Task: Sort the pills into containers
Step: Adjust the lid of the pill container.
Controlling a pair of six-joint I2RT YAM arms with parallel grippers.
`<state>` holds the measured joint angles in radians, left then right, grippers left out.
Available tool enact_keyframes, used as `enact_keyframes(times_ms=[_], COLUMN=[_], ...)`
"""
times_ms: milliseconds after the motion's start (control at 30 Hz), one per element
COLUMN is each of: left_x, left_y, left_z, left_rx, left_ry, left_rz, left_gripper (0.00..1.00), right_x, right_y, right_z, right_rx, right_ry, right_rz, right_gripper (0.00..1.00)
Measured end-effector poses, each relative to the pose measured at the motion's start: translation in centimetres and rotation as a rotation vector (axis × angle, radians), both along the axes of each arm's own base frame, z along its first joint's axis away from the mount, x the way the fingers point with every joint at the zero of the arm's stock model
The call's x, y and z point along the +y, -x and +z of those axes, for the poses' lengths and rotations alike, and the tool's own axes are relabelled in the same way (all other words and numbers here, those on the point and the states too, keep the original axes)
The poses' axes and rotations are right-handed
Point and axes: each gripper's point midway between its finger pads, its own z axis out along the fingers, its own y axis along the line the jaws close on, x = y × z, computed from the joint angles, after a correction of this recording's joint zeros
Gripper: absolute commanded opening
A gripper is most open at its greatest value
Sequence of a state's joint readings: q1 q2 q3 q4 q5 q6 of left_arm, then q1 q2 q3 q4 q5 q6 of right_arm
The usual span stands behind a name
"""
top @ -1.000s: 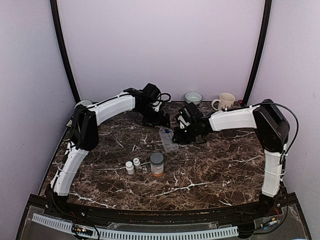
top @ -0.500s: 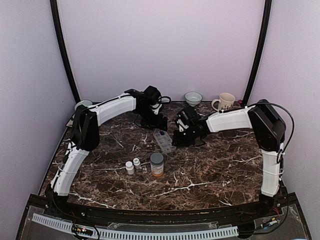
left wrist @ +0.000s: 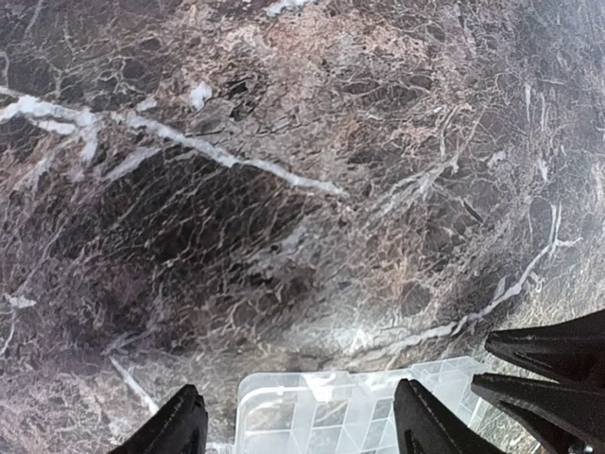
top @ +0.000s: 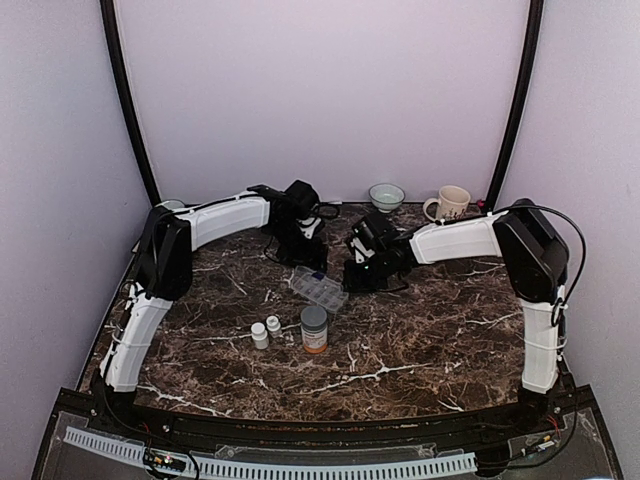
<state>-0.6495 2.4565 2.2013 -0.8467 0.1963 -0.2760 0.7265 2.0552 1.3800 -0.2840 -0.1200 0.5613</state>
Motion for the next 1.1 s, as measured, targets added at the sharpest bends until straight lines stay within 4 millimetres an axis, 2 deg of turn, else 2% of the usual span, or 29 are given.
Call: enact_keyframes(times_ms=[167,333,900,967,1100], left_x=[-0.1,-0.6,-0.5,-0.5,-0.5], left_y=[-0.2,-0.8,-0.5,-0.6,-0.6], left_z=[1.0,2.0,2.2,2.3,2.6], left_rx=[-0.025,-0.062,-0.063,-0.064,-0.068], left_ry=[0.015,0.041,0.049,0.05,0.052], left_rz=[-0.005,-0.006,-0.012,-0.012,-0.011], left_gripper=[0.64,0.63,0.64,0.64,0.64], right_x=[0.0,0.2,0.9,0.8,1.0], right_y=[0.0,0.1,1.3,1.3,1.2], right_z=[0.0,0.0,-0.9,-0.9,-0.8], right_rx=[-0.002,-0.001,-0.003,-0.006,-0.017], right_ry=[0.002,0.005,0.063,0.07,0.08], right_rz=[0.005,0.021,0.09,0.093,0.104], right_gripper=[0.22,0.22,0.23,0.2,0.04])
